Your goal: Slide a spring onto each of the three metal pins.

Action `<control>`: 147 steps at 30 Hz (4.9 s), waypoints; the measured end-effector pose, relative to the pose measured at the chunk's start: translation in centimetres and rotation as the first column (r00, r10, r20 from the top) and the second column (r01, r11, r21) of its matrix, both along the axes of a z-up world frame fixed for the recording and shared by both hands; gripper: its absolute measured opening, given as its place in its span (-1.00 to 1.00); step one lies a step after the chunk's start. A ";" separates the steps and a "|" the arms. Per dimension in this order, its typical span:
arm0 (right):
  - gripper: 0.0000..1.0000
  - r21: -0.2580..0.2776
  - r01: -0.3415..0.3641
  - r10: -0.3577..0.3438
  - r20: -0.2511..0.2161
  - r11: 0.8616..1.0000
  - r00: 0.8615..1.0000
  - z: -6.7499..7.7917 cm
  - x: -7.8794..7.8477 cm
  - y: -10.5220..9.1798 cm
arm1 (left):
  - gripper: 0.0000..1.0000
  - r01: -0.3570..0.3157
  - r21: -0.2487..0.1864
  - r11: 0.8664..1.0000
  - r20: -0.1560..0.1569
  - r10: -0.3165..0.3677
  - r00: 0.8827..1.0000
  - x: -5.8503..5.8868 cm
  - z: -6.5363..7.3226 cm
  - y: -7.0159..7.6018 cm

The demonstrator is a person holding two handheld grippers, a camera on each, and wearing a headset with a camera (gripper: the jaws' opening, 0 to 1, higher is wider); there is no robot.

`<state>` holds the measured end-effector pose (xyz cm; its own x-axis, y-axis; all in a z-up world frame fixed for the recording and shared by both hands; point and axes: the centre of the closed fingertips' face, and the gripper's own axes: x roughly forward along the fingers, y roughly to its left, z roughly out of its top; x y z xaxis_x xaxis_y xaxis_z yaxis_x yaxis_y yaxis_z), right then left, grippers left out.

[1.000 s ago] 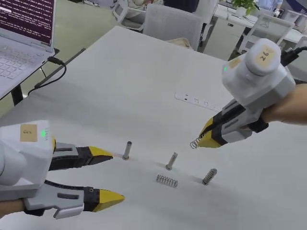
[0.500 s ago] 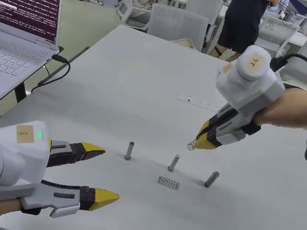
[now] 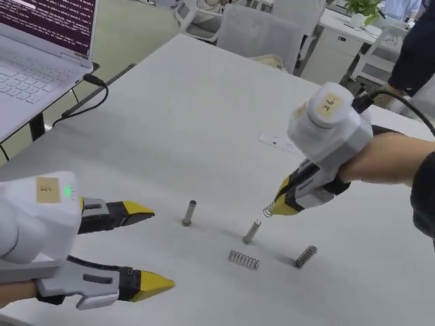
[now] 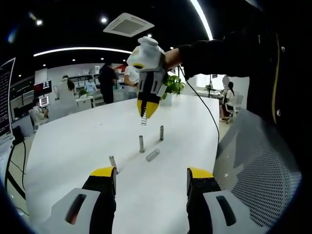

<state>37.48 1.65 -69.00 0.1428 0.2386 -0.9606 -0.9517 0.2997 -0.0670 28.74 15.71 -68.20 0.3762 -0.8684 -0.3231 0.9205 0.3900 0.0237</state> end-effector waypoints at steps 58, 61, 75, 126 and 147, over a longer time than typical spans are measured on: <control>-0.83 -0.074 0.015 -0.022 -0.100 0.997 0.995 -7.1 0.9 -0.1 | 0.00 0.007 0.026 1.000 -0.023 -0.006 1.000 0.0 -0.5 0.1; -0.83 -0.079 0.016 -0.025 -0.107 0.997 0.994 -7.7 0.7 -0.1 | 0.00 0.006 0.026 1.000 -0.023 -0.006 1.000 0.1 -0.5 0.1; -0.83 -0.085 0.023 -0.032 -0.112 0.996 0.993 -9.0 0.5 -0.1 | -0.02 0.009 0.029 1.000 -0.025 -0.008 1.000 0.2 -0.5 0.1; -0.73 0.041 0.077 -0.073 -0.086 0.996 0.994 -9.4 -3.6 -1.3 | -0.07 0.050 0.042 0.998 -0.031 -0.048 0.998 -0.6 -0.5 -1.0; -0.82 0.034 0.033 -0.031 -0.065 0.999 0.997 -11.2 -3.7 -0.8 | -0.11 0.039 0.042 0.998 -0.037 -0.037 0.999 -0.5 -0.5 -0.8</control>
